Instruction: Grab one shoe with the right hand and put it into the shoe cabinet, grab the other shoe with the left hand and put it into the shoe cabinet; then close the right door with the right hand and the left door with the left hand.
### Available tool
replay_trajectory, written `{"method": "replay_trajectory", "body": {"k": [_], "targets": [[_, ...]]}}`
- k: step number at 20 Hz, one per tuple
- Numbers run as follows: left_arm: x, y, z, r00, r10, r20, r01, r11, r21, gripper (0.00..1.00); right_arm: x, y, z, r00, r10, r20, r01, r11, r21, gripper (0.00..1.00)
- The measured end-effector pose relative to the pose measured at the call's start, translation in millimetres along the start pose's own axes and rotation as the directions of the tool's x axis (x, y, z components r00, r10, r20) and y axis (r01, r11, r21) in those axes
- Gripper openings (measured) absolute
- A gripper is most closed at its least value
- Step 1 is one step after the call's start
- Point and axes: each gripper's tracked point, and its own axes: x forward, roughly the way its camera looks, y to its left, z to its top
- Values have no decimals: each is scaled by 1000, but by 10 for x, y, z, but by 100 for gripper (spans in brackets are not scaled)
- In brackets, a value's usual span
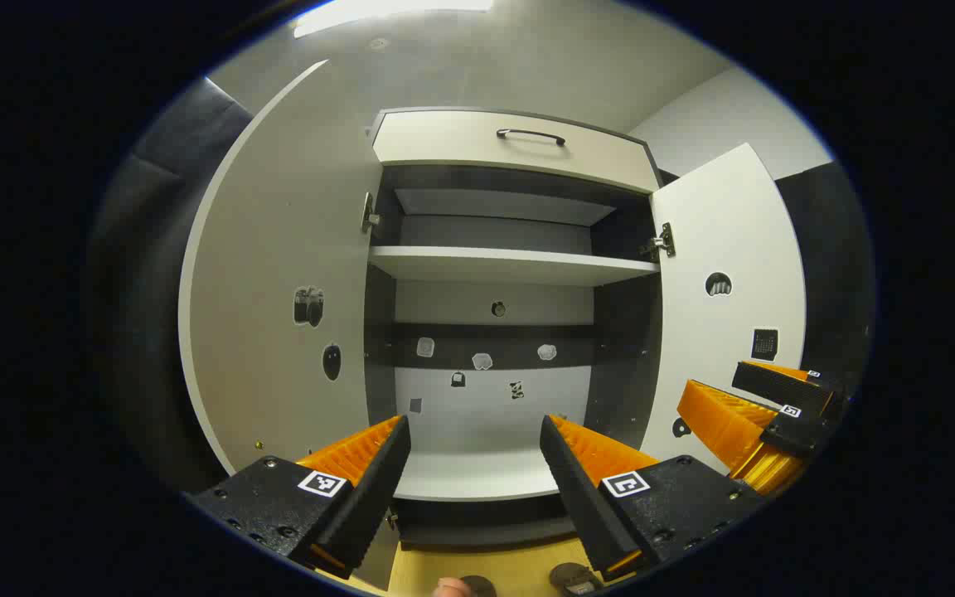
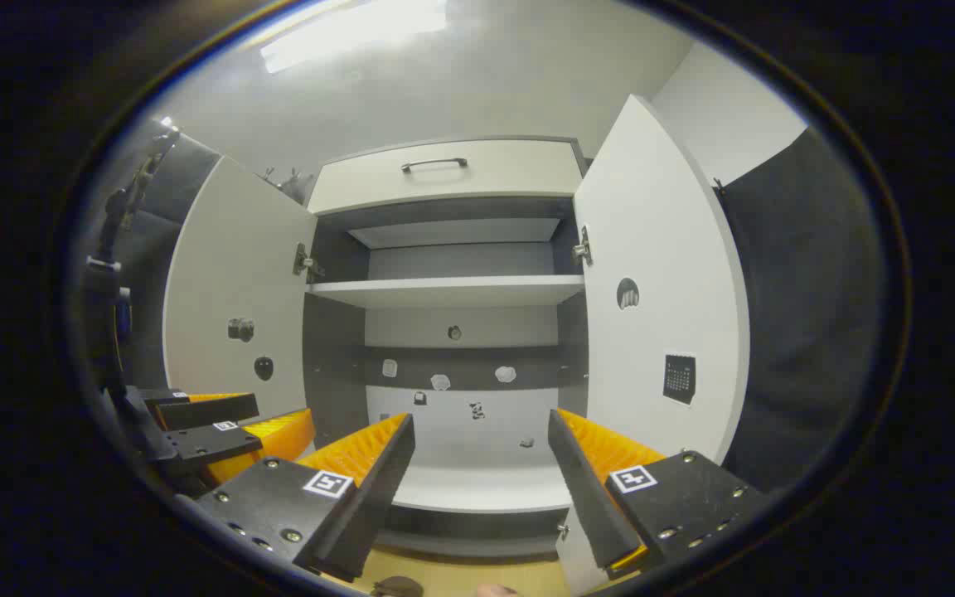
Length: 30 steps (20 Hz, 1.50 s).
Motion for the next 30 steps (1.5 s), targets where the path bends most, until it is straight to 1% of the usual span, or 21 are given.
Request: {"method": "replay_trajectory", "body": {"k": [1,6,10,11,12,13,15,16,17,18,19,21,23,24,25,27,28,29,30], "targets": [[4,-2,-15,1000,0,-2,0,1000,1,96,7,-9,-3,1000,-2,0,2,1000,-1,96],[6,-26,-22,1000,-7,-6,7,1000,-15,96,-4,-50,-51,1000,-7,-10,7,1000,-5,96],[-3,-18,-24,1000,-1,-7,1,1000,-3,96,-11,-67,-69,1000,-10,-14,10,1000,-6,97],[-3,-19,-27,1000,0,-8,0,1000,-2,99,-14,-63,-74,1000,-10,-14,10,1000,-4,97],[-3,-17,-24,1000,2,-9,-2,1000,-2,96,-18,-66,-86,1000,-8,-16,8,1000,-3,97],[-5,-14,-34,1000,4,-12,-4,1000,-2,96,-24,-64,-97,1000,-6,-17,6,1000,-3,97],[-6,-7,-43,1000,11,-15,-11,1000,-3,96,-24,-60,-149,1000,0,-27,0,1000,-6,97],[-7,2,-47,1000,16,-17,-16,1000,-2,99,-27,-51,-209,999,3,-38,-3,1000,-8,97],[-10,11,-54,1000,22,-19,-22,1000,1,99,-41,-44,-286,999,7,-52,-8,1000,-7,97],[-13,22,-56,999,29,-22,-29,1000,5,99,-50,-31,-403,998,14,-68,-14,1000,-3,97],[-11,35,-66,999,36,-24,-35,999,9,96,-64,-29,-523,996,16,-83,-16,1000,1,97],[-9,62,-70,998,50,-24,-50,999,14,96,-120,-48,-870,991,15,-135,-15,1000,3,97],[-7,90,-79,998,62,-22,-62,998,14,96,-209,11,-1305,980,46,-192,-45,999,10,97],[-4,100,-78,997,68,-21,-68,998,14,96,-254,-2,-1567,972,45,-231,-46,999,1,97],[-22,128,-74,997,73,-21,-73,997,16,96,-306,-23,-1824,961,45,-274,-50,999,-11,97],[-126,280,-43,997,80,-21,-80,997,18,96,-457,-14,-2362,930,55,-364,-69,997,-26,98],[-123,283,-51,996,82,-23,-82,996,19,96,-526,-10,-2605,914,59,-402,-75,997,-24,97],[-127,299,-50,996,85,-25,-84,996,19,96,-598,-8,-2843,895,64,-441,-83,996,-25,97],[-120,313,-55,996,87,-27,-86,996,20,96,-694,-9,-3134,869,66,-491,-94,995,-32,95]]}}
